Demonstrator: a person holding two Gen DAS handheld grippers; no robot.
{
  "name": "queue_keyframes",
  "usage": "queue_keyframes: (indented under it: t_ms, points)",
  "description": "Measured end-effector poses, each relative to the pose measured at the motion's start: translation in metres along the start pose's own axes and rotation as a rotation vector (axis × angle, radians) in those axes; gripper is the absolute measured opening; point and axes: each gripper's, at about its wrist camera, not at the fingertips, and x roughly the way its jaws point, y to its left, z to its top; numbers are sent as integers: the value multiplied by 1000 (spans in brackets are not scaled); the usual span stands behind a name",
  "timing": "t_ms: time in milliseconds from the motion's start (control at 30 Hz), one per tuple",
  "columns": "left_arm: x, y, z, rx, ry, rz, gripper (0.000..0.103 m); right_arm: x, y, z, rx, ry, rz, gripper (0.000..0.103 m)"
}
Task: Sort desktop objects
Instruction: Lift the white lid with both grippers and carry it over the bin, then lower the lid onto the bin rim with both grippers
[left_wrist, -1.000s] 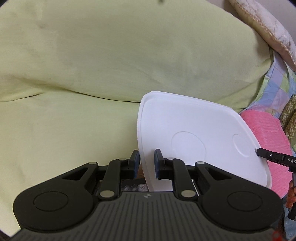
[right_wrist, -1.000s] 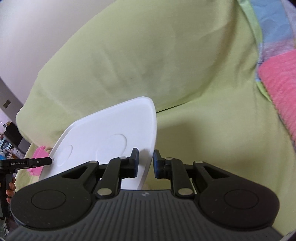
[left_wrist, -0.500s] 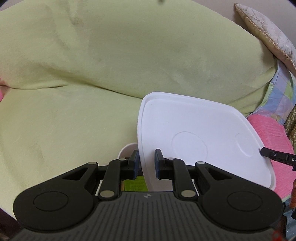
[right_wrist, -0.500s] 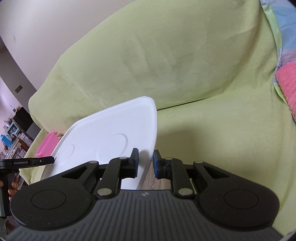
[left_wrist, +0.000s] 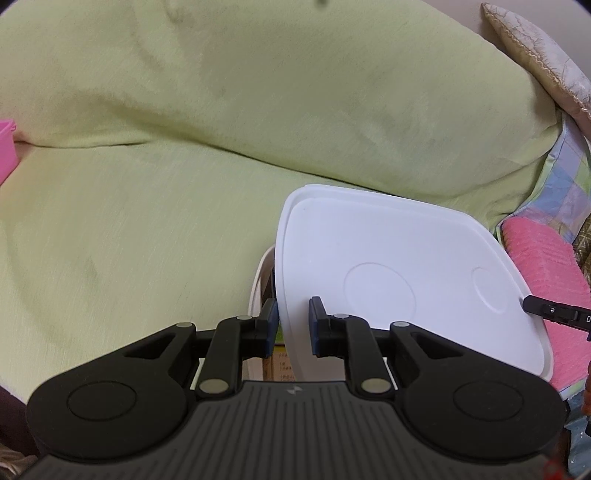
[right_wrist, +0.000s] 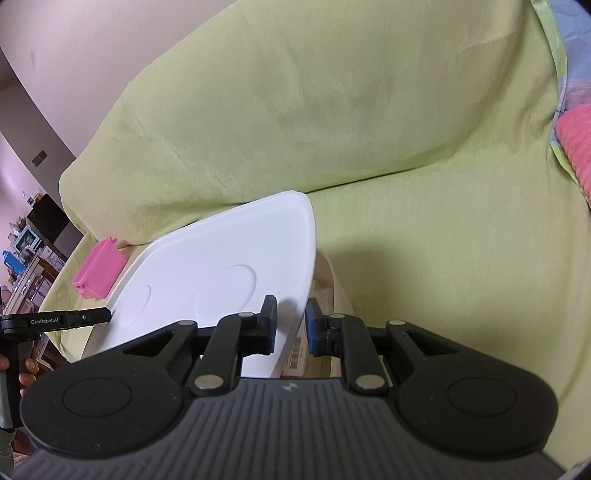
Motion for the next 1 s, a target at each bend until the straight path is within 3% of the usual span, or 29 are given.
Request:
queue_keyframes:
  t_ms: [567, 1000]
  points:
    - [12, 14, -35, -23, 42, 15, 19, 9, -2, -35, 0, 63, -24, 15]
    - [17, 16, -38, -22, 53, 24, 19, 14, -3, -42, -1, 83, -37, 15]
